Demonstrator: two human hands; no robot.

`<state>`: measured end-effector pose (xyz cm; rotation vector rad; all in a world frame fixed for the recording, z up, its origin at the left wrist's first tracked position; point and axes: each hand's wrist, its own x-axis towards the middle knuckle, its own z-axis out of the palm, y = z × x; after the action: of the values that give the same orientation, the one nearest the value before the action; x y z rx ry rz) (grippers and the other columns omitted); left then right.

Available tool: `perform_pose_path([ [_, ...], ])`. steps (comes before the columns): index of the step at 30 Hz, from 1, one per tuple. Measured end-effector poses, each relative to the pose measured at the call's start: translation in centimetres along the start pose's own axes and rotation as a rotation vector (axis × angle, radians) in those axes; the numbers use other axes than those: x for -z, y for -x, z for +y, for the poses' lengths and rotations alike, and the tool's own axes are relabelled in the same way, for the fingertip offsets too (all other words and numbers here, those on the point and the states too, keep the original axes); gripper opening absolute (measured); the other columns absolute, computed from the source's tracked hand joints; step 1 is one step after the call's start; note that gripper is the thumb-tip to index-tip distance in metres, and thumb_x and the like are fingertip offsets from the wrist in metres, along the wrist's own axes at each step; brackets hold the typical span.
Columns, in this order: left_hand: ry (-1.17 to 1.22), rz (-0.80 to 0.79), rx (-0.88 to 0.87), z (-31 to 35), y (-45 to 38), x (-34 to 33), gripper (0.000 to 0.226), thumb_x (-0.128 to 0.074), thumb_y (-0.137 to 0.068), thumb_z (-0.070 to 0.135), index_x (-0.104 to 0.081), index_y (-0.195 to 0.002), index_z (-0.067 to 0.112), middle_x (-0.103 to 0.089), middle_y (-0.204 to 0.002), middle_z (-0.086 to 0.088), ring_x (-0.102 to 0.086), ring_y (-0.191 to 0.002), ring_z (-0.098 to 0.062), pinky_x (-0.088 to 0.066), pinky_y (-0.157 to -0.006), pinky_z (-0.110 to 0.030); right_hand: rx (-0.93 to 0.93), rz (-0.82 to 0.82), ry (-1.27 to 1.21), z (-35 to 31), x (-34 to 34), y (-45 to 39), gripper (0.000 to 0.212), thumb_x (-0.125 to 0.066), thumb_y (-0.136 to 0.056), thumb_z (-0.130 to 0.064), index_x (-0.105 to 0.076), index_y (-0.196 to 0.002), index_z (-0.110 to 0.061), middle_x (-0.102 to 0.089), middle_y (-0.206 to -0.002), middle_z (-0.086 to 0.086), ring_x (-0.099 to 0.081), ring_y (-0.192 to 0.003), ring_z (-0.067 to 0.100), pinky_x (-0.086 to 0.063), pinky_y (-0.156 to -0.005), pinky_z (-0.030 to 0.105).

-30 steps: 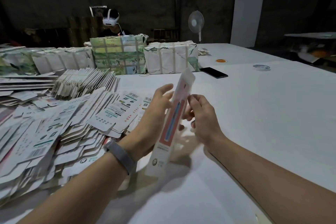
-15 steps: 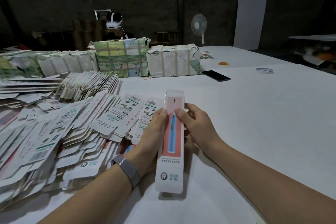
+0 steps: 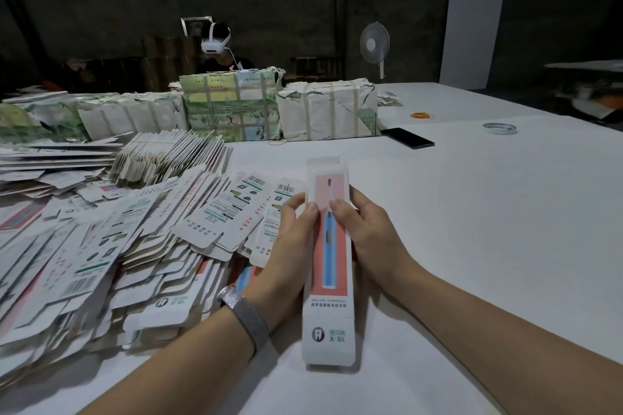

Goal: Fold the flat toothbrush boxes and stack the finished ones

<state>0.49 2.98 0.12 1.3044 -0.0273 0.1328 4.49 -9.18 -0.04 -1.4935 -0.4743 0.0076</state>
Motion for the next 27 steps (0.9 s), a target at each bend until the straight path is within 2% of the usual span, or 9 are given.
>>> perform_pose_path([
  [2,0.008,-0.005,-0.011,-0.06,-0.04,0.00,0.029,-0.041,-0.107,0.036,-0.039,-0.135,0.030,-0.075,-0.077,0.006,-0.073,-0.068,-0.011,-0.056,-0.059,-0.022,-0.014,-0.011,-0.036,-0.11,-0.09,0.07,0.021,-0.051,-0.103,-0.022,-0.063,-0.120,-0.021,-0.077,-0.097,0.001,-0.075,-0.085,0.019,-0.059,-0.073,0.026],
  [10,0.062,0.005,-0.035,-0.10,-0.57,0.59,0.036,-0.039,-0.108,0.037,-0.027,-0.142,0.040,-0.077,-0.079,0.004,-0.073,-0.067,-0.014,-0.057,-0.058,-0.025,-0.052,-0.076,0.021,-0.20,-0.32,0.42,0.025,-0.052,-0.103,-0.029,-0.062,-0.125,-0.022,-0.077,-0.095,0.003,-0.076,-0.082,0.024,-0.062,-0.073,0.032],
  [13,0.078,0.000,-0.041,0.06,-0.54,0.55,0.030,-0.040,-0.108,0.035,-0.031,-0.135,0.044,-0.077,-0.079,0.003,-0.073,-0.065,-0.015,-0.057,-0.056,-0.025,-0.036,-0.090,-0.007,-0.45,-0.17,0.54,0.023,-0.055,-0.101,-0.028,-0.063,-0.122,-0.026,-0.077,-0.094,0.001,-0.076,-0.081,0.023,-0.060,-0.067,0.026],
  [16,0.030,-0.025,-0.064,0.23,-0.17,0.56,0.019,-0.039,-0.108,0.036,-0.038,-0.122,0.049,-0.075,-0.074,0.005,-0.072,-0.061,-0.015,-0.057,-0.055,-0.024,-0.021,-0.117,0.012,-0.66,-0.06,0.78,0.031,-0.059,-0.094,-0.039,-0.062,-0.123,-0.029,-0.077,-0.092,-0.001,-0.076,-0.080,0.023,-0.059,-0.066,0.024],
  [18,0.006,-0.026,-0.084,0.20,-0.08,0.63,0.017,-0.038,-0.109,0.035,-0.039,-0.121,0.046,-0.074,-0.071,0.006,-0.070,-0.058,-0.013,-0.056,-0.053,-0.023,-0.024,-0.128,0.016,-0.71,-0.11,0.89,0.035,-0.057,-0.088,-0.045,-0.062,-0.120,-0.031,-0.077,-0.091,0.000,-0.076,-0.080,0.023,-0.059,-0.066,0.025],
  [22,-0.010,0.001,-0.089,0.09,-0.28,0.67,0.018,-0.037,-0.109,0.034,-0.042,-0.126,0.037,-0.072,-0.070,0.003,-0.069,-0.056,-0.014,-0.055,-0.051,-0.023,-0.032,-0.126,-0.031,-0.55,-0.14,0.78,0.022,-0.059,-0.099,-0.030,-0.061,-0.121,-0.033,-0.077,-0.091,0.004,-0.076,-0.079,0.026,-0.059,-0.064,0.026],
  [25,-0.019,-0.004,-0.095,-0.13,-0.60,0.74,0.014,-0.036,-0.109,0.033,-0.045,-0.119,0.038,-0.072,-0.069,0.005,-0.069,-0.057,-0.012,-0.055,-0.052,-0.023,-0.059,-0.095,-0.047,-0.49,-0.23,0.54,0.037,-0.058,-0.098,-0.029,-0.050,-0.134,-0.035,-0.077,-0.092,0.005,-0.076,-0.079,0.026,-0.060,-0.065,0.028],
  [27,-0.036,-0.008,-0.093,-0.24,-0.66,0.81,0.012,-0.036,-0.110,0.033,-0.046,-0.112,0.041,-0.072,-0.069,0.007,-0.070,-0.058,-0.012,-0.055,-0.053,-0.023,-0.061,-0.080,-0.039,-0.46,-0.25,0.48,0.043,-0.059,-0.096,-0.032,-0.044,-0.135,-0.042,-0.077,-0.089,0.001,-0.076,-0.078,0.024,-0.059,-0.062,0.026],
])
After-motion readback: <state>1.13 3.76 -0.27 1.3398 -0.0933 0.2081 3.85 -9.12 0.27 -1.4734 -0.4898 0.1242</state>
